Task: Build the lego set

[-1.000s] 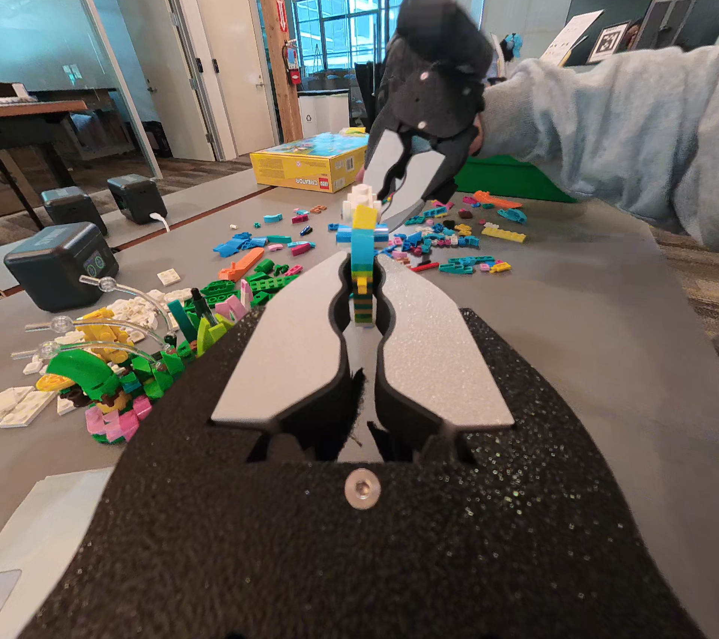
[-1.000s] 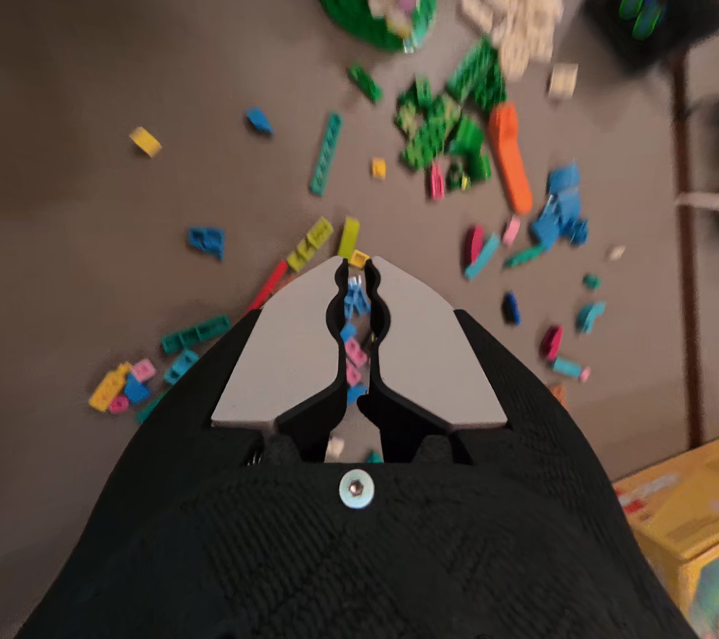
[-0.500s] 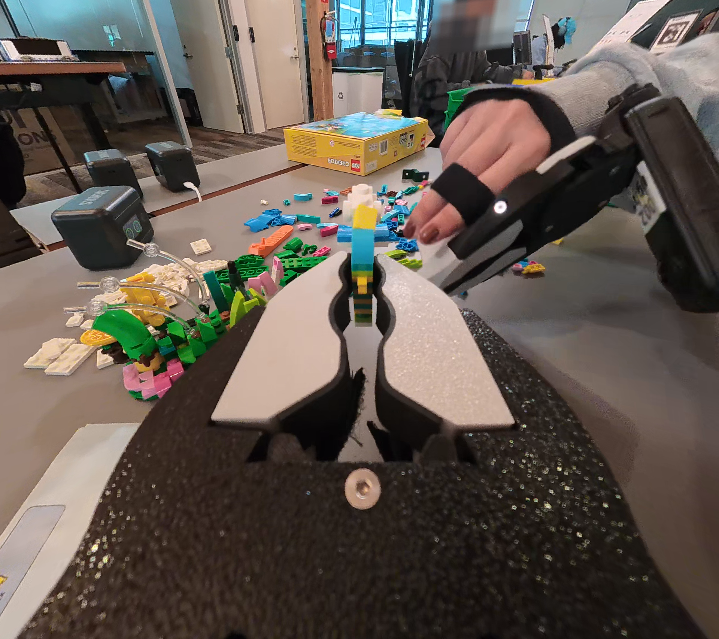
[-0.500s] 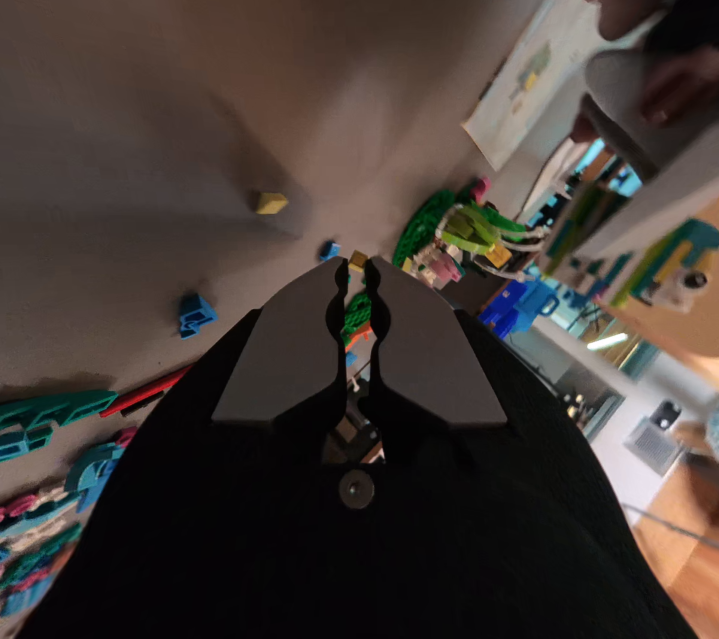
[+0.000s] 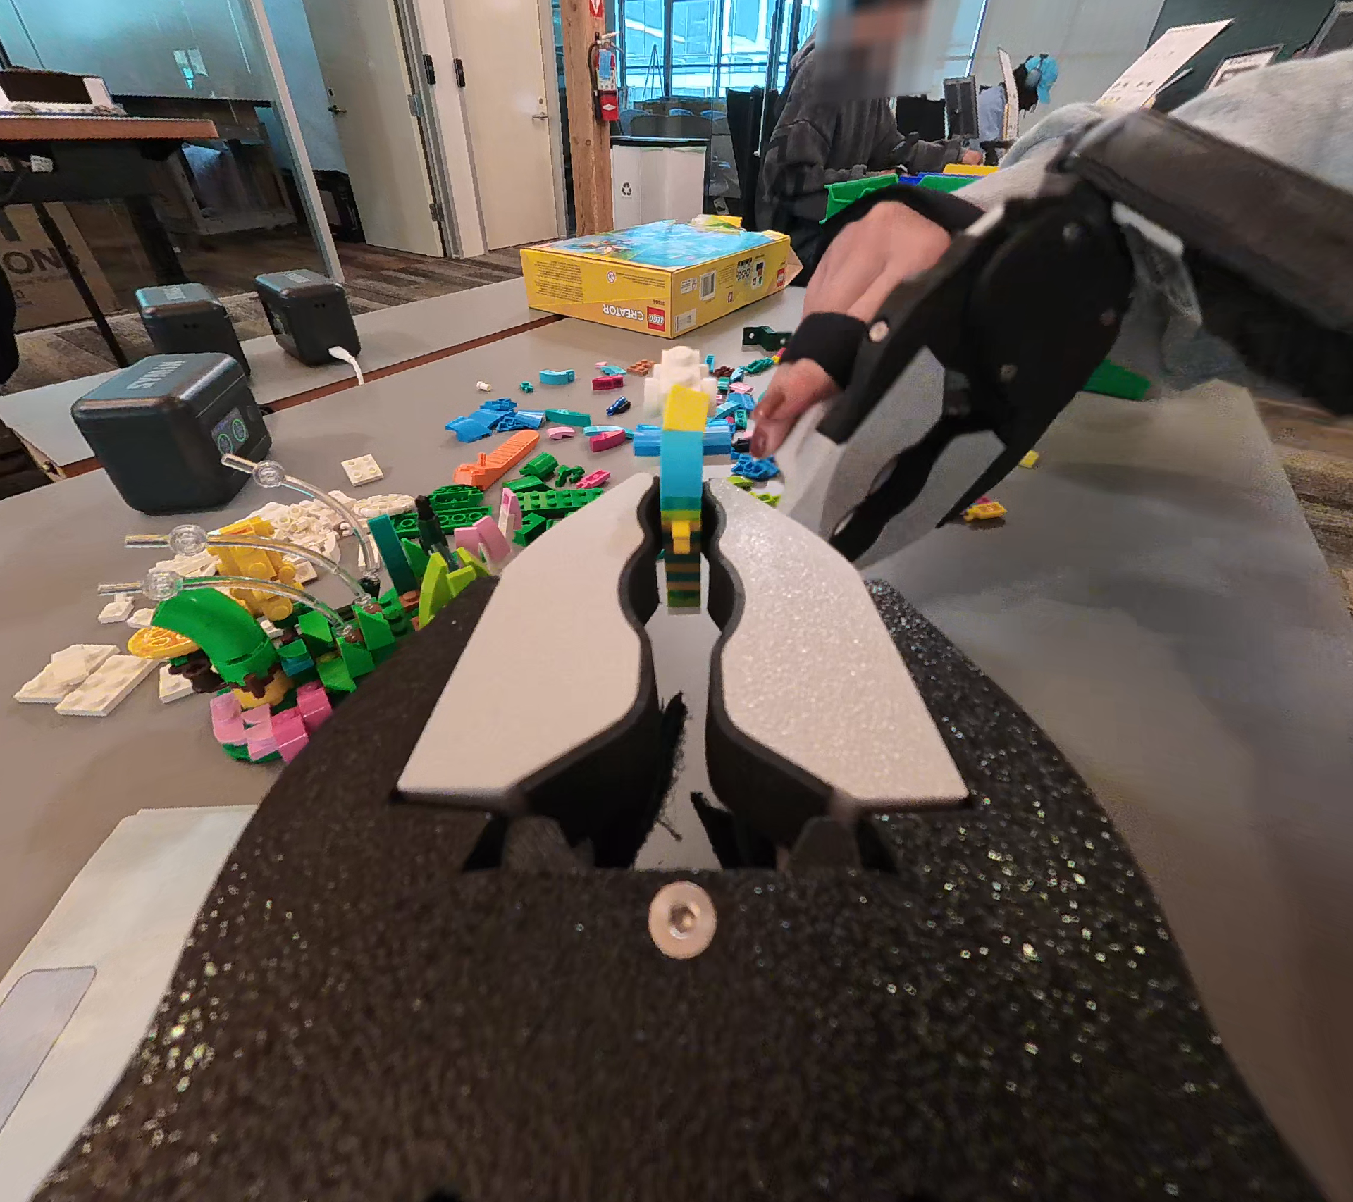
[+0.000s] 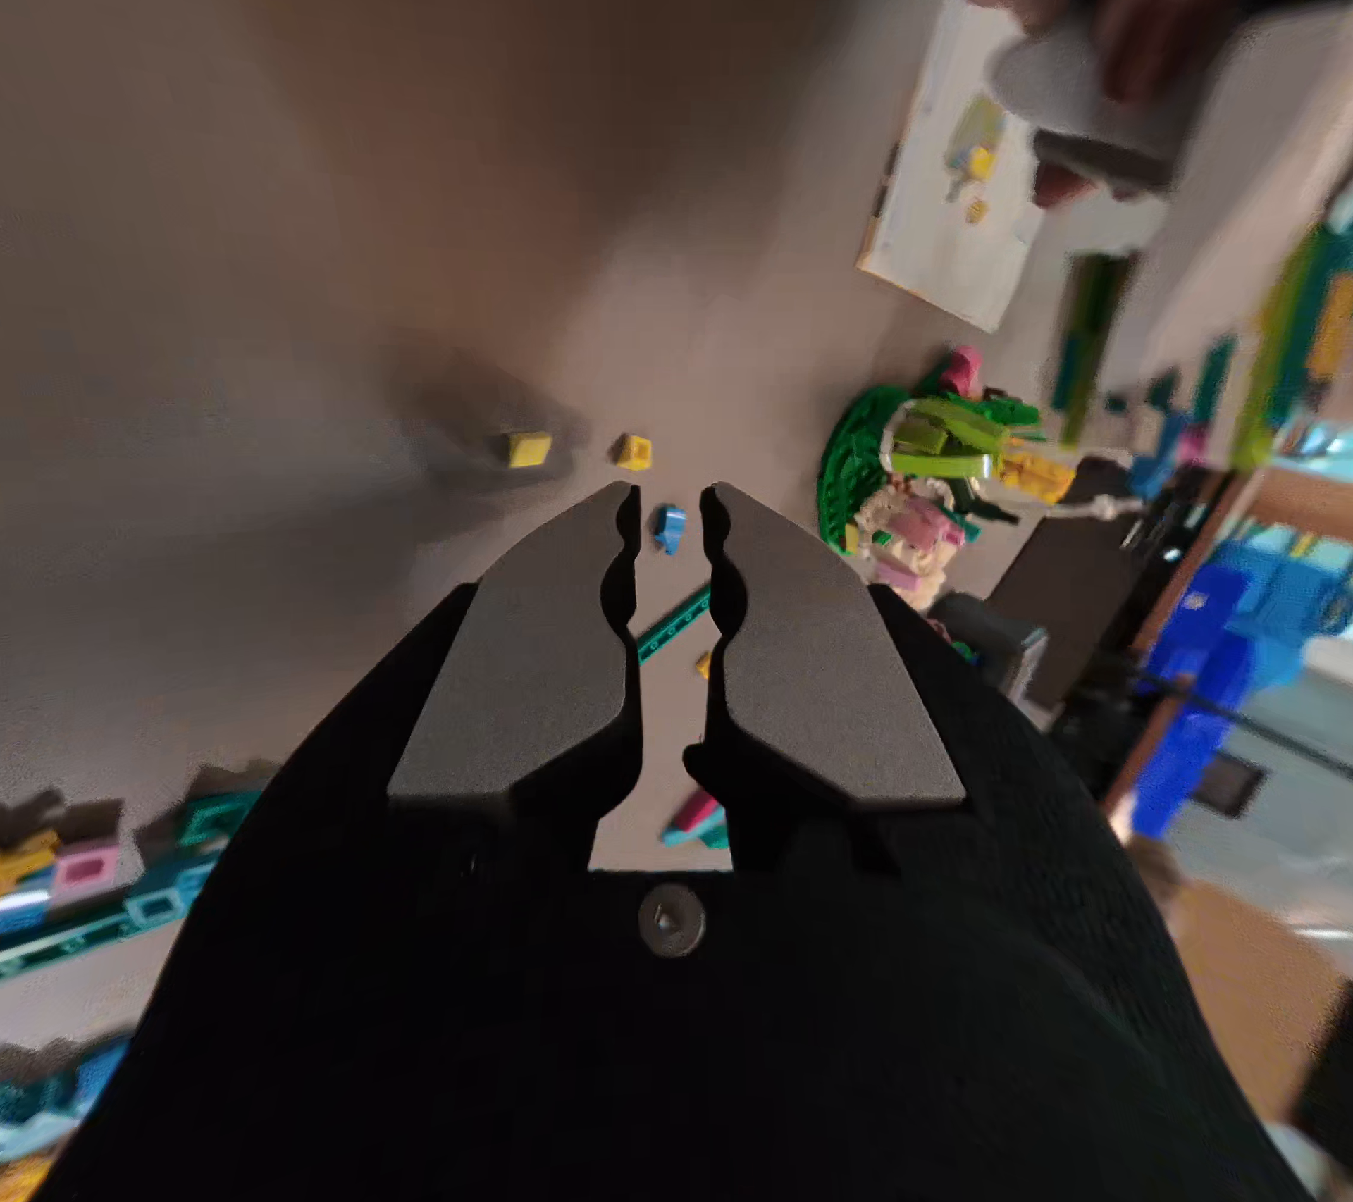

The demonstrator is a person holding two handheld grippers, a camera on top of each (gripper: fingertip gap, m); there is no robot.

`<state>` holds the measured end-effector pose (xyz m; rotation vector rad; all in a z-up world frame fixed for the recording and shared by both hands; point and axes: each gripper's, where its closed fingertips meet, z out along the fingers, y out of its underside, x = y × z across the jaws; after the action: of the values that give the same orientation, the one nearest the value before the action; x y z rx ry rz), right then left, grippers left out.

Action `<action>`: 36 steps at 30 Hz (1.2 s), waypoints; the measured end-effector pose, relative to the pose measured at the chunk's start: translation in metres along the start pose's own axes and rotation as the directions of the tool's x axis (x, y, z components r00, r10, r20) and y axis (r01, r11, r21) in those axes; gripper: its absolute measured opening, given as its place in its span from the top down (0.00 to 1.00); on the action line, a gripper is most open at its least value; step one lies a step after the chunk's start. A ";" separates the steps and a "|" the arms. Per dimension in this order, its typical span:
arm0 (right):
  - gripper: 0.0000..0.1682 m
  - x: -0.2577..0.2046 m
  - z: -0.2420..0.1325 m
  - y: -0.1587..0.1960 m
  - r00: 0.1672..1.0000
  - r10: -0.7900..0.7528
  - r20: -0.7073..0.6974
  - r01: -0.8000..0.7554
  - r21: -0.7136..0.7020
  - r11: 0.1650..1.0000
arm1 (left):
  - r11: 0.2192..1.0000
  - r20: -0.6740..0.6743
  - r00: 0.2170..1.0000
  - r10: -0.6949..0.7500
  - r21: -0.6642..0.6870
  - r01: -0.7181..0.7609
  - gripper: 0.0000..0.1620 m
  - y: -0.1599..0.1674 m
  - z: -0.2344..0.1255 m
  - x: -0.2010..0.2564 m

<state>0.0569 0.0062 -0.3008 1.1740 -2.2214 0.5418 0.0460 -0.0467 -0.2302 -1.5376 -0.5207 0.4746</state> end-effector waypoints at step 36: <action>0.92 -0.036 -0.011 -0.010 0.572 0.702 0.425 -0.780 0.015 0.626 | 1.000 -0.091 0.996 0.019 0.001 -0.019 0.95 0.001 0.005 0.015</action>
<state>0.0849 0.0295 -0.3146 0.3378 -3.0615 0.9533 0.0555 -0.0340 -0.2307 -1.5572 -0.4356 0.4168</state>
